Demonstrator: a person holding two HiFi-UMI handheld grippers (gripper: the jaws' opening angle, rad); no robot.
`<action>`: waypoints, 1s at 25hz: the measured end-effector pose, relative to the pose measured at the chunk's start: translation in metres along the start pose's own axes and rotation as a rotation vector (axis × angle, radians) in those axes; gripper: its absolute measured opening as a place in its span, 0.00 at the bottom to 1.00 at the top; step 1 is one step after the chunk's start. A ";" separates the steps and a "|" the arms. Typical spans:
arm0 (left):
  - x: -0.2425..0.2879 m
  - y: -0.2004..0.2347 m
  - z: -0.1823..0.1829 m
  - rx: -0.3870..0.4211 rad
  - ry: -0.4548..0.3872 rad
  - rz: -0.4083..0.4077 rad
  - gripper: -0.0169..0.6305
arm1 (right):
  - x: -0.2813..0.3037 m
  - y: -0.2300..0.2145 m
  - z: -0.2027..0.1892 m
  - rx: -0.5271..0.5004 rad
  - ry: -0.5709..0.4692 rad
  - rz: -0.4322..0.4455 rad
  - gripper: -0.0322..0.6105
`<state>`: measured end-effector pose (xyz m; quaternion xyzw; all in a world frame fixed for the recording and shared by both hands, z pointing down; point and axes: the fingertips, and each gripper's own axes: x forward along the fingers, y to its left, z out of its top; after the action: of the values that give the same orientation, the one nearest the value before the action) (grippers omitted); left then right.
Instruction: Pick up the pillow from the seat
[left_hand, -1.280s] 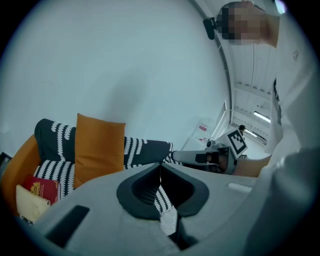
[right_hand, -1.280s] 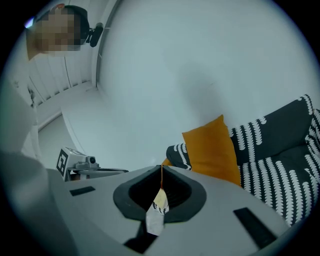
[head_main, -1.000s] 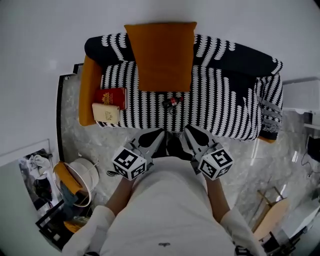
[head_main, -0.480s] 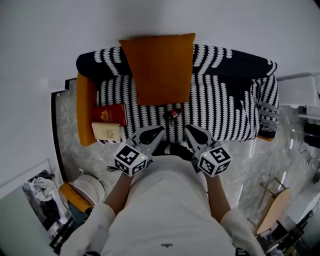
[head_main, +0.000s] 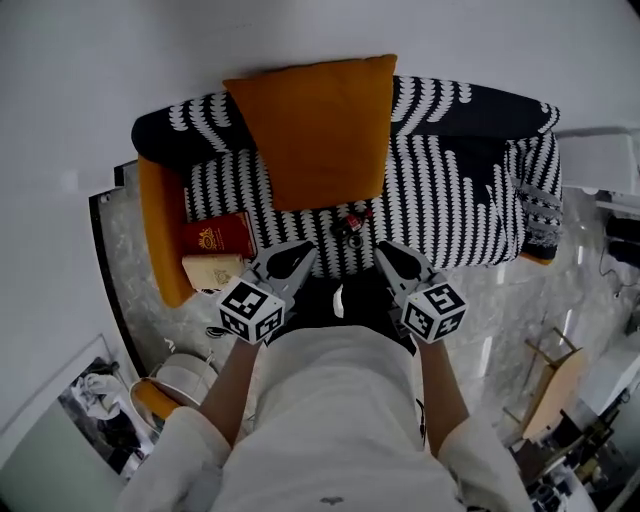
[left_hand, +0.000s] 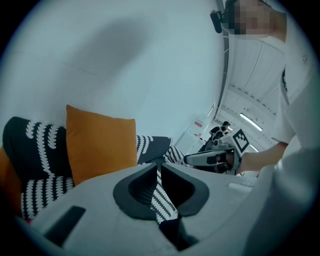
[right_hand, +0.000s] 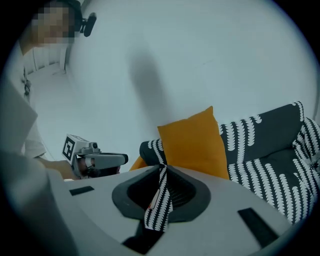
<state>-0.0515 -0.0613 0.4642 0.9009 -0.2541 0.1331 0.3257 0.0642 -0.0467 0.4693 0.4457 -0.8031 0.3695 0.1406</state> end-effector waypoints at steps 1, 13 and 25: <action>0.002 0.006 0.000 -0.010 0.002 0.002 0.05 | 0.005 -0.003 0.000 0.003 0.007 -0.001 0.06; 0.037 0.084 -0.035 -0.081 0.072 0.029 0.26 | 0.063 -0.067 -0.002 0.040 0.054 -0.031 0.06; 0.059 0.136 -0.046 -0.124 0.074 0.089 0.37 | 0.112 -0.117 -0.007 0.024 0.109 -0.033 0.21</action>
<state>-0.0797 -0.1431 0.5931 0.8613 -0.2894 0.1644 0.3839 0.0963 -0.1490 0.5914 0.4398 -0.7822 0.4007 0.1850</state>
